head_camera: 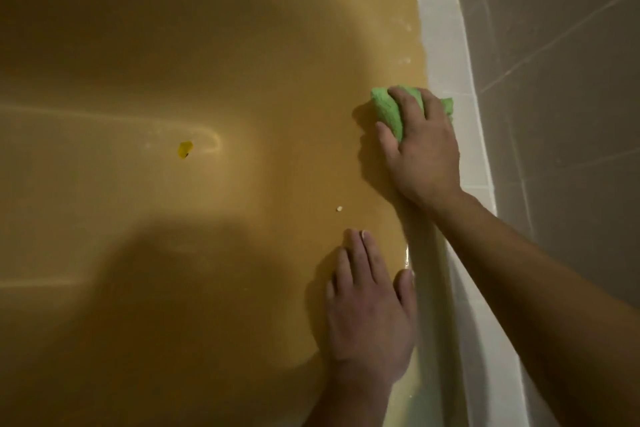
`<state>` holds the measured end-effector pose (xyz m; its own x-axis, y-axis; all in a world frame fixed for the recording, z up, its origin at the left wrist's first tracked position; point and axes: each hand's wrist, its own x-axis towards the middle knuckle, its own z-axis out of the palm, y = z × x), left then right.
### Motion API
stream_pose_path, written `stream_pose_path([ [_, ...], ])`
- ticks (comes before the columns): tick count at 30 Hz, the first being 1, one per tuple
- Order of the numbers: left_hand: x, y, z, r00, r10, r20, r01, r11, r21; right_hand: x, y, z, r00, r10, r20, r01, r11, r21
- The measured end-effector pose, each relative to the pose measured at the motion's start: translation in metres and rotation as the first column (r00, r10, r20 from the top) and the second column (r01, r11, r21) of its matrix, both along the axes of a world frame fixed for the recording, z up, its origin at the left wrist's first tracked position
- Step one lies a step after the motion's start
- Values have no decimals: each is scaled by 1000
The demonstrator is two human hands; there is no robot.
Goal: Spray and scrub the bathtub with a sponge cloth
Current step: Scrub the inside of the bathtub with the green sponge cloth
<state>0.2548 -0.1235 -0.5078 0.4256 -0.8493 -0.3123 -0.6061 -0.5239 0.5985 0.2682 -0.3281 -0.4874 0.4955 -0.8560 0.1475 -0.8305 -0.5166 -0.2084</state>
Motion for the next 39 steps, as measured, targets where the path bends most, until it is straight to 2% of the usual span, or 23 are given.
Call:
stream_pose_path([
  [6,-3,-22,-14,997,78,10,-77,995,-69,-31,48,0,997,78,-4,-78,996,38],
  [14,-2,-28,-14,993,117,-1,-117,990,-76,20,-53,-2,999,42,0,-42,998,47],
  [20,-2,-34,-12,996,83,27,-80,991,-105,-34,28,7,992,124,-16,-121,985,120],
  [22,-2,-36,-13,995,97,28,-93,989,-112,-39,17,8,986,169,-14,-166,978,130],
  [25,-3,-42,-13,994,107,35,-102,987,-120,-14,-37,6,997,68,24,-70,993,99],
  [28,-4,-47,-14,995,28,101,-12,988,-154,7,-76,2,996,-60,62,53,993,107],
  [31,-6,-54,-13,988,-24,151,48,986,-157,-9,-55,1,996,-38,79,31,995,93],
  [35,-7,-63,-11,986,18,168,8,989,-149,-56,8,0,995,-62,78,58,997,60],
  [39,-7,-69,-10,984,27,176,-2,991,-136,-64,2,0,993,-99,60,96,994,49],
])
